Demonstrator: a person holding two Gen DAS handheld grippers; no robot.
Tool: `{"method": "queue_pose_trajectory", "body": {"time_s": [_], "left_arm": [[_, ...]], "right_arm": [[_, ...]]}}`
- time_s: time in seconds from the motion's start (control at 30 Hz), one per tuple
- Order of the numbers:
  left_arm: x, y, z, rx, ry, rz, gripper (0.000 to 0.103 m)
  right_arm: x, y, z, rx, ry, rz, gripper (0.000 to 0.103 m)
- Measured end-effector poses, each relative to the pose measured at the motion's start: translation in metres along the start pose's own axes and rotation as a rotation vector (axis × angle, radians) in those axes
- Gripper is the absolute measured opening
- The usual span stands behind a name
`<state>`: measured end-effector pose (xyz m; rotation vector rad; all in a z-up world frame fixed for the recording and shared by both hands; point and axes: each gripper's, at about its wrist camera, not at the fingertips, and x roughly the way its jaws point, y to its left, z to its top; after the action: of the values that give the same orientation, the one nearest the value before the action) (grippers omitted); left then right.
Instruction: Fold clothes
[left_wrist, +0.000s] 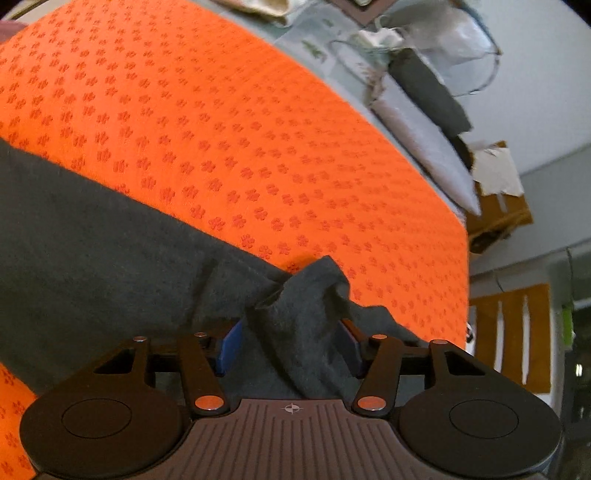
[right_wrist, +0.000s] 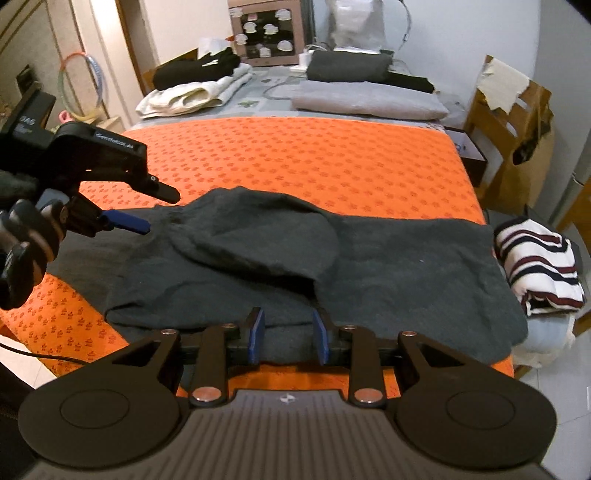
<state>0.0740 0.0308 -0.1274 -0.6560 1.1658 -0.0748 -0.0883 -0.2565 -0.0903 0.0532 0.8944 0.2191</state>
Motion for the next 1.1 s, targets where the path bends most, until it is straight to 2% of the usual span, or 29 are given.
{"method": "queue_pose_trajectory", "body": {"time_s": [0.03,0.1,0.13,0.37,0.47,0.73,0.93,1.1], "left_arm": [[0.004,-0.001,0.000,0.000,0.005,0.019,0.048],[0.009,-0.002,0.001,0.001,0.010,0.054,0.017],[0.009,-0.002,0.001,0.004,0.005,0.065,0.009],[-0.037,0.011,0.013,0.028,-0.151,0.036,0.007],[-0.063,0.026,0.023,0.023,-0.221,0.052,0.007],[-0.137,0.104,0.060,-0.090,-0.406,0.135,0.007],[-0.185,0.180,0.082,-0.144,-0.461,0.187,0.007],[-0.216,0.243,0.100,-0.151,-0.456,0.199,0.007]], "right_arm": [[0.000,-0.001,0.000,0.003,-0.001,-0.002,0.034],[-0.001,-0.003,-0.001,0.009,-0.002,-0.007,0.034],[-0.001,-0.003,-0.001,0.010,-0.003,-0.010,0.034],[0.003,0.000,0.008,0.003,-0.010,0.000,0.036],[0.008,0.006,0.017,-0.020,-0.012,0.021,0.037],[0.032,0.048,0.045,-0.133,0.006,0.115,0.041],[0.051,0.099,0.064,-0.214,0.033,0.165,0.042],[0.064,0.151,0.079,-0.241,0.049,0.189,0.043]]}}
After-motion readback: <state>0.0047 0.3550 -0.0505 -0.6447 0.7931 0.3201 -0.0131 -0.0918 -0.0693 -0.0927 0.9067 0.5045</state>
